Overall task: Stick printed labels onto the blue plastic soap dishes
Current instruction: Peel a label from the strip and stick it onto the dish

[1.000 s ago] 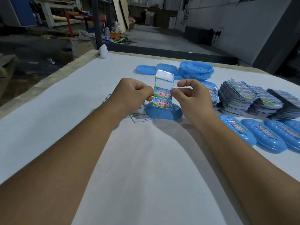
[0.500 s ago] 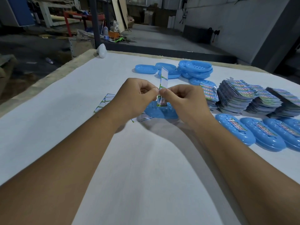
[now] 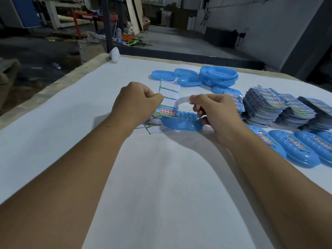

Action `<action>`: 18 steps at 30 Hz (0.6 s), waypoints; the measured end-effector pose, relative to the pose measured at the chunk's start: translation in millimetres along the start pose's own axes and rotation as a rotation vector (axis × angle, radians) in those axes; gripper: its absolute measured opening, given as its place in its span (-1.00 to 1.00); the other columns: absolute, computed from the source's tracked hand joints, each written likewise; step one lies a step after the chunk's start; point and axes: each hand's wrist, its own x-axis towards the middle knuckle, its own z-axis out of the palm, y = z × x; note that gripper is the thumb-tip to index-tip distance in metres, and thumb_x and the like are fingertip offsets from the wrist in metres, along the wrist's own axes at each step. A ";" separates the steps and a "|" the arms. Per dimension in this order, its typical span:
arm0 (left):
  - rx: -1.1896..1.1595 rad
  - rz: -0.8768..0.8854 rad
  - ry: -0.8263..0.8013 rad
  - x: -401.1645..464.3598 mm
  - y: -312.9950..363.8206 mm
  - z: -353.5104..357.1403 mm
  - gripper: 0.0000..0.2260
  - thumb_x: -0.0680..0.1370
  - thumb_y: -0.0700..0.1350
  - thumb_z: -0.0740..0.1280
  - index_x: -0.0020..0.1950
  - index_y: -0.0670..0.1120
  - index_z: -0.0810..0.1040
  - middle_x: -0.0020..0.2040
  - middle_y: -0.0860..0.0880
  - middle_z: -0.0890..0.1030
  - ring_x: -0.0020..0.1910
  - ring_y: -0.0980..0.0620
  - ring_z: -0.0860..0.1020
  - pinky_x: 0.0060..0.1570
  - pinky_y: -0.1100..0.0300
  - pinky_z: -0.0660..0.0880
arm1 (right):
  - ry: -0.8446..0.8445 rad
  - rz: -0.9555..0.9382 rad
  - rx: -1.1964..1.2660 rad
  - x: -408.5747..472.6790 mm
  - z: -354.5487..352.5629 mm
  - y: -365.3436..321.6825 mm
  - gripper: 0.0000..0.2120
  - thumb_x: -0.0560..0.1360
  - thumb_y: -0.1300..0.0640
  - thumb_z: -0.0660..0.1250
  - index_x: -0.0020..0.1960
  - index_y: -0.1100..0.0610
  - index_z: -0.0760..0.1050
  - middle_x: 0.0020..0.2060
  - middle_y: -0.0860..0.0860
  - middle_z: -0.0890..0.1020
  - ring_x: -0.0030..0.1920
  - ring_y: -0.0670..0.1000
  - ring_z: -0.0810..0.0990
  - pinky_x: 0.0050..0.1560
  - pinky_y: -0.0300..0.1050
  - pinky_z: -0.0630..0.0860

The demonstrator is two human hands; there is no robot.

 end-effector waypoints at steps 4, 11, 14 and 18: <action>0.251 -0.054 0.019 2.5 -2.0 -4.0 -0.69 0.45 0.02 0.31 -0.36 -0.19 0.51 -0.40 -0.15 0.56 -0.34 -0.18 0.51 -0.31 0.08 0.47 | 0.004 0.072 0.049 2.4 -0.5 0.2 -0.82 0.41 0.10 0.50 -0.36 0.08 0.66 -0.41 -0.06 0.56 -0.42 -0.09 0.41 -0.44 -0.25 0.33; 0.443 -0.131 -0.033 11.1 -8.8 -3.1 -0.70 0.50 0.08 0.25 -0.27 -0.13 0.40 -0.33 -0.08 0.45 -0.34 -0.10 0.38 -0.40 0.14 0.21 | 0.020 0.129 0.173 5.8 -2.6 1.1 -0.85 0.41 0.11 0.46 -0.32 0.07 0.62 -0.41 -0.06 0.51 -0.44 -0.09 0.38 -0.49 -0.27 0.30; 0.575 -0.128 -0.022 13.1 -14.2 -5.9 -0.69 0.54 0.11 0.23 -0.20 -0.12 0.44 -0.28 -0.08 0.48 -0.33 -0.08 0.40 -0.39 0.15 0.20 | 0.055 0.131 0.155 7.0 -8.5 1.5 -0.86 0.40 0.10 0.47 -0.32 0.07 0.62 -0.40 -0.07 0.51 -0.43 -0.09 0.39 -0.50 -0.29 0.29; 0.808 -0.098 -0.024 10.8 -16.7 -11.7 -0.73 0.53 0.09 0.29 -0.25 -0.05 0.38 -0.31 -0.04 0.39 -0.40 -0.03 0.31 -0.40 0.19 0.16 | 0.052 0.088 0.054 4.3 -6.0 2.8 -0.87 0.38 0.07 0.49 -0.32 0.07 0.64 -0.42 -0.08 0.53 -0.43 -0.10 0.41 -0.52 -0.27 0.30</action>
